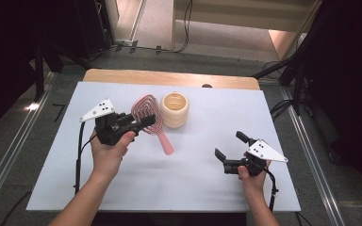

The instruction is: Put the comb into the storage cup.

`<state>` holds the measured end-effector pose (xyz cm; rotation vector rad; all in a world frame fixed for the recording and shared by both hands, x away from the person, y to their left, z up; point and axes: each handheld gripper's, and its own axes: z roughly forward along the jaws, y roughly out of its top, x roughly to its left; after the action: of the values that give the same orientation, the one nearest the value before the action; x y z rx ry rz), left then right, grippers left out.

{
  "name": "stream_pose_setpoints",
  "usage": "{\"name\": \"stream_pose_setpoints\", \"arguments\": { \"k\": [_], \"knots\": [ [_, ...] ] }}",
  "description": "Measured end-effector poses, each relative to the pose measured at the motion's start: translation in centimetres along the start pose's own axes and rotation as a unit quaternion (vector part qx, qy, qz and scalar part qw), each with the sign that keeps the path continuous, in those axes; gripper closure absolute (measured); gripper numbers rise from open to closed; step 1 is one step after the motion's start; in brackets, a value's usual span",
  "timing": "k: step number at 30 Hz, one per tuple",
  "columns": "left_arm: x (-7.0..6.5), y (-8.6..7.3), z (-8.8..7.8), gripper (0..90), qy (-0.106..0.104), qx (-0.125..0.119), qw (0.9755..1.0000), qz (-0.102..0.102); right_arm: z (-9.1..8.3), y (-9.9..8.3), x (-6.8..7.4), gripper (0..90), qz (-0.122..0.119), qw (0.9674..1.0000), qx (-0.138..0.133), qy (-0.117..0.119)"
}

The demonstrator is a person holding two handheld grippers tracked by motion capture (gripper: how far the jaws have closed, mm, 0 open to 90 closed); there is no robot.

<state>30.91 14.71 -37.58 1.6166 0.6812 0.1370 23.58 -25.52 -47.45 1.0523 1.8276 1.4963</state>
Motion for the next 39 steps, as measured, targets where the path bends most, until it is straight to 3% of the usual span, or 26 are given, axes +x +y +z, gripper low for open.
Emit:
{"name": "stream_pose_setpoints", "arguments": {
  "k": [20,39],
  "knots": [
    [0.9,1.2,0.1,65.3,0.009,-0.007,0.9999,0.001,-1.3,-1.4,-1.9,0.0,0.011,0.9998,-0.006,-0.014],
    [1.7,2.6,0.8,65.4,0.013,-0.018,0.9998,0.000,-1.7,-2.0,-2.1,0.0,0.016,0.9998,-0.004,-0.009]
  ]
}}
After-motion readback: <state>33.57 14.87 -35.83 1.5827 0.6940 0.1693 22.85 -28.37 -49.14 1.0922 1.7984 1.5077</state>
